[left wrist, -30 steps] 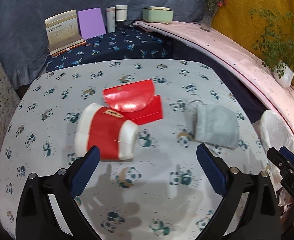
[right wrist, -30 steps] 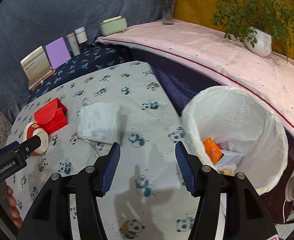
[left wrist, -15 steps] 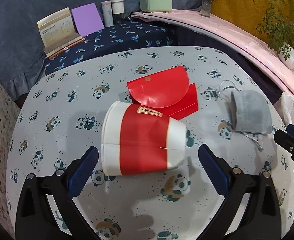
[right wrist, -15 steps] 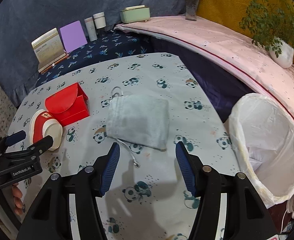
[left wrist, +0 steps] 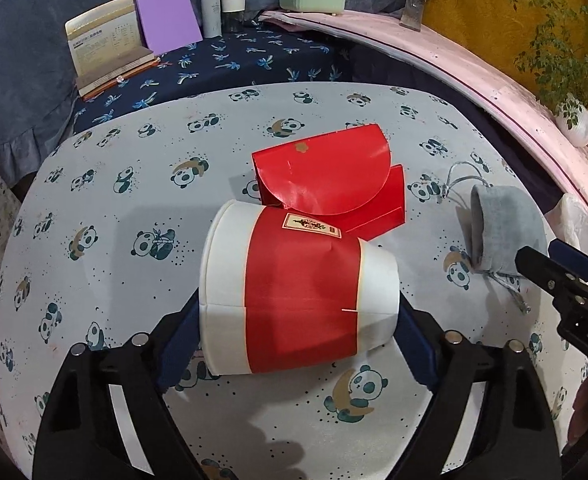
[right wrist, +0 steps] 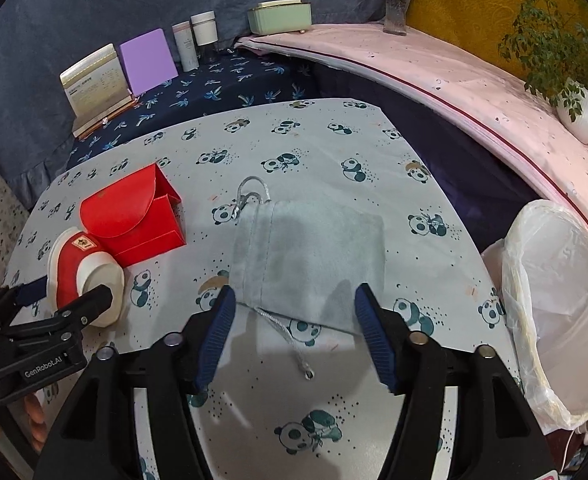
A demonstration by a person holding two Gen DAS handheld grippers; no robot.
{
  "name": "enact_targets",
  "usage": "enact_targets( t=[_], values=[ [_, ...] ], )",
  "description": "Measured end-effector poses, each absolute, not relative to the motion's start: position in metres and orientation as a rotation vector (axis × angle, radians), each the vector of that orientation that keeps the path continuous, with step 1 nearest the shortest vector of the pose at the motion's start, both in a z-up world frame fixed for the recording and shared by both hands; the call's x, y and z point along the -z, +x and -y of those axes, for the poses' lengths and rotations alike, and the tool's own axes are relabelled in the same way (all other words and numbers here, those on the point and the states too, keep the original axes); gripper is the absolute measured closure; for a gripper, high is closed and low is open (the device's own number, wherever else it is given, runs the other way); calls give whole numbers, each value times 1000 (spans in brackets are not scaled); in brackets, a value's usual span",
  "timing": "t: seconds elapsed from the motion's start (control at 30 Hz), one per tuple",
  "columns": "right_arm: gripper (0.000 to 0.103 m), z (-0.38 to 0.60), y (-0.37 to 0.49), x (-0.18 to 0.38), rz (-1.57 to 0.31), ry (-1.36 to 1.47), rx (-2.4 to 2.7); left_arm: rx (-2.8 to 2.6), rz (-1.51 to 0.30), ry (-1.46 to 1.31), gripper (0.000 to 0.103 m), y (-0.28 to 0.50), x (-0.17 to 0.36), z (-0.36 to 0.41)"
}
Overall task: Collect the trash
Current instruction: 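Grasp the red-and-white paper cup with the left tool while the right tool grasps the grey pouch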
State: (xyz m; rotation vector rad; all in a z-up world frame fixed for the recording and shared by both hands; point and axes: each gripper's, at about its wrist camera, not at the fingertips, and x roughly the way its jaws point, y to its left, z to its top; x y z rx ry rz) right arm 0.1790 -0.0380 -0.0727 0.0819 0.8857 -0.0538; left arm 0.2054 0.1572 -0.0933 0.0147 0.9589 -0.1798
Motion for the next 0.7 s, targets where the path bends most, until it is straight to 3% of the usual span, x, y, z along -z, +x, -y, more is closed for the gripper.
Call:
enact_targets(
  t=[0.63,0.7],
  values=[
    [39,71,202,90,-911,154,106,157,-936,-83,21,202,75,-161],
    [45,69,204,94,-922,160,88,158,-936,-80,21,202,75,-159]
  ],
)
